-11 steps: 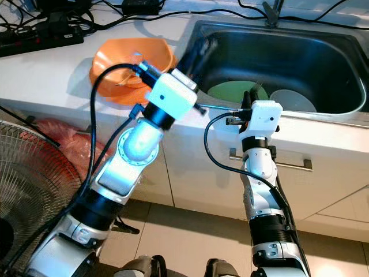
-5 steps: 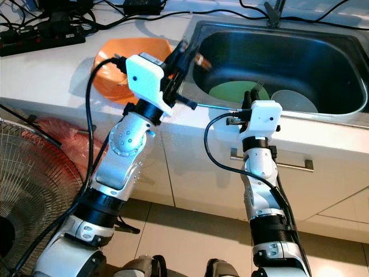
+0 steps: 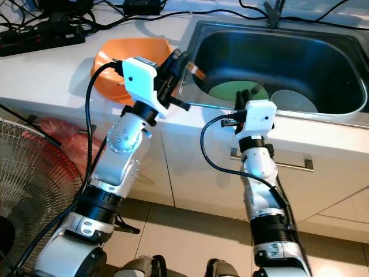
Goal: Kitchen organization
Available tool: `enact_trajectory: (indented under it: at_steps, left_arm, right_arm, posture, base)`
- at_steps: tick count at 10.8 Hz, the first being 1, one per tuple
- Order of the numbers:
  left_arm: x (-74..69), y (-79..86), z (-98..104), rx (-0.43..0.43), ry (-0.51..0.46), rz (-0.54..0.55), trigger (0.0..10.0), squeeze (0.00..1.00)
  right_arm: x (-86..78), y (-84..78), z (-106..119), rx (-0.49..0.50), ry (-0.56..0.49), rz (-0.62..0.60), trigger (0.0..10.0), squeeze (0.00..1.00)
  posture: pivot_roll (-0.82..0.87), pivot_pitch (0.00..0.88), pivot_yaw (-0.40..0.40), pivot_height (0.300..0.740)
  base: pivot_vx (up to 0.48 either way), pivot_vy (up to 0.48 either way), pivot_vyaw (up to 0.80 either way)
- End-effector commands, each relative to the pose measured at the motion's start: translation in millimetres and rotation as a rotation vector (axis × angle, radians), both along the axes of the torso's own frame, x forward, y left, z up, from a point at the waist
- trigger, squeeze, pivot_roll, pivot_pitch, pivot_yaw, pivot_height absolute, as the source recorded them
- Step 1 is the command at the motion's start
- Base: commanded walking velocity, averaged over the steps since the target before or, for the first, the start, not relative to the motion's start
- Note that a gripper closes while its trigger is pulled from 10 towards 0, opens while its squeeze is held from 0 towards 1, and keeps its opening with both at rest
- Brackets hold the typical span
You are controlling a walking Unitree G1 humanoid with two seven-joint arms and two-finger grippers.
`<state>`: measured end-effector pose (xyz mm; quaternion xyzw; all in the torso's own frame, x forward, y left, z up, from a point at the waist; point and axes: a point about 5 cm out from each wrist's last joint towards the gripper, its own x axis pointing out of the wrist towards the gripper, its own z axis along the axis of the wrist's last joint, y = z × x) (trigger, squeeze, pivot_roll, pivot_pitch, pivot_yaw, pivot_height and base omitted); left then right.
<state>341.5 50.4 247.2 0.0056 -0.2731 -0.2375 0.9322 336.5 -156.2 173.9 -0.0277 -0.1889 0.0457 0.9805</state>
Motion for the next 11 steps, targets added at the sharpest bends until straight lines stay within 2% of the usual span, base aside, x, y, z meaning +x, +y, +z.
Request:
enact_trajectory:
  at_steps: [1, 3, 5, 6, 10, 11]
  left_arm:
    - [1.7, 1.2, 6.6, 0.004, -0.025, -0.008, 10.0, 0.00]
    - [4.3, 3.2, 6.0, 0.003, -0.020, -0.008, 10.0, 0.00]
    - [4.4, 3.3, 9.8, -0.015, -0.029, -0.024, 10.0, 0.00]
    - [4.3, 3.7, 11.7, -0.025, -0.031, -0.029, 10.0, 0.00]
    - [5.5, 4.0, 13.2, -0.033, -0.035, -0.037, 10.0, 0.00]
    - [7.1, 6.6, 15.5, -0.050, -0.033, -0.043, 10.0, 0.00]
  right_arm:
    - [-2.1, -8.7, 9.5, 0.002, -0.024, 0.014, 10.0, 0.00]
    - [-1.5, -19.5, 14.2, -0.013, -0.035, -0.009, 10.0, 0.00]
    - [-2.6, -13.8, 11.4, -0.023, -0.020, 0.017, 10.0, 0.00]
    - [-2.9, -12.1, 11.2, -0.016, -0.021, 0.021, 10.0, 1.00]
    - [-2.1, -1.3, 13.4, -0.018, -0.032, 0.048, 10.0, 1.00]
    - [-1.7, 6.6, 16.0, -0.032, -0.044, 0.071, 10.0, 1.00]
  posture:
    - [-0.02, 0.124, 0.037, 0.740]
    - [-0.02, 0.121, 0.038, 0.740]
    - [-0.02, 0.116, 0.041, 0.740]
    - [-0.02, 0.113, 0.043, 0.740]
    - [-0.01, 0.121, 0.042, 0.740]
    - [-0.01, 0.122, 0.043, 0.740]
  base:
    - [0.000, 0.000, 0.00]
    - [0.000, 0.000, 0.00]
    - [0.000, 0.000, 0.00]
    - [0.000, 0.000, 0.00]
    - [0.000, 0.000, 0.00]
    - [0.000, 0.000, 0.00]
